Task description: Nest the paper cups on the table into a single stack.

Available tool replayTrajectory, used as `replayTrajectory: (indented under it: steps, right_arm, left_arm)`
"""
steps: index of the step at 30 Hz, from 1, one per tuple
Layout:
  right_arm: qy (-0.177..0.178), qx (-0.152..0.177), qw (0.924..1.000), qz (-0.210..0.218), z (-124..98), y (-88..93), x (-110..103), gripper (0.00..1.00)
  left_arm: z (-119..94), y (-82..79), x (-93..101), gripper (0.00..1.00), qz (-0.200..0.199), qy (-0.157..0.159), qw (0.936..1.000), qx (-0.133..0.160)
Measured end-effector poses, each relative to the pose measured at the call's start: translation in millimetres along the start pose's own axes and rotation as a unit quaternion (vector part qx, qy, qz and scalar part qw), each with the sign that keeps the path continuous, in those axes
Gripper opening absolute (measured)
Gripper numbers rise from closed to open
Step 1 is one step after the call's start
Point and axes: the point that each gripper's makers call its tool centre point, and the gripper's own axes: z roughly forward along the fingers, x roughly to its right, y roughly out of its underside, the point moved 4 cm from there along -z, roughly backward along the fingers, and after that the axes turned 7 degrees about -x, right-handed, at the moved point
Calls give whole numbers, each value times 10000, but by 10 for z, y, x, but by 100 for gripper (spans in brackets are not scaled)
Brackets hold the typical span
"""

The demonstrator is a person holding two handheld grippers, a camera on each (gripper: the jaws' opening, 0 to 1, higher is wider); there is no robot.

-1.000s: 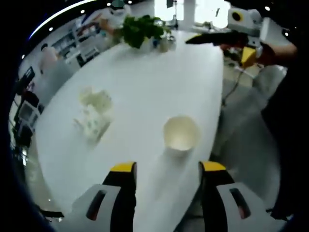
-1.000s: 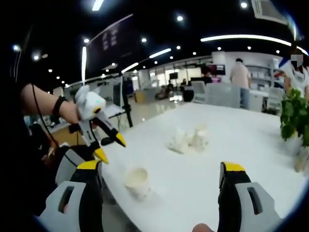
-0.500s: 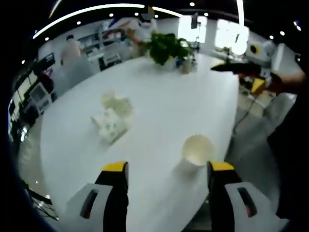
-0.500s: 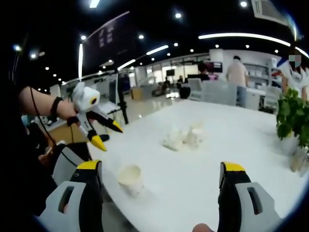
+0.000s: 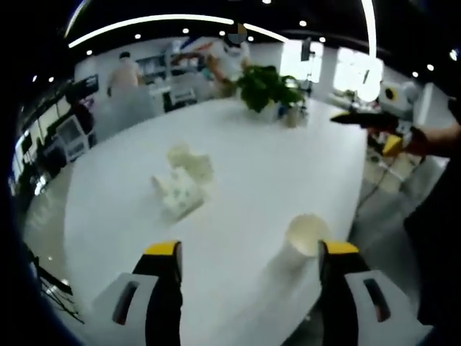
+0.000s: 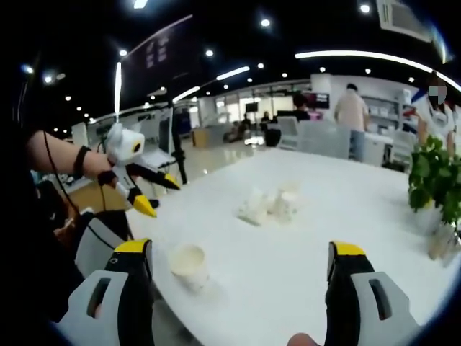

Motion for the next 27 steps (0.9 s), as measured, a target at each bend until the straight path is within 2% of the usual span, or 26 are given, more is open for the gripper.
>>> replayTrajectory:
  steps: [3,7,11,22,27]
  right_arm:
    - [-22,-17,10000,-22,22,1,-14,100]
    - [-60,-30,10000,-46,42,-5,-29,100]
    - [-79,-23,10000,-46,54,-27,-19,100]
    - [-162,-106,9998,-31,162,-24,23,100]
    - [-219,-111,9997,81,251,-27,116,100]
  left_arm:
    - [-8,-13,-34,82,-17,-66,9999,105]
    - [-6,-36,-72,96,-71,-182,9995,261]
    - [-13,-31,-97,100,-88,-236,9993,294]
    - [-7,-61,-89,100,-171,-183,9989,406]
    - [-5,-77,-136,100,-231,-215,9983,483]
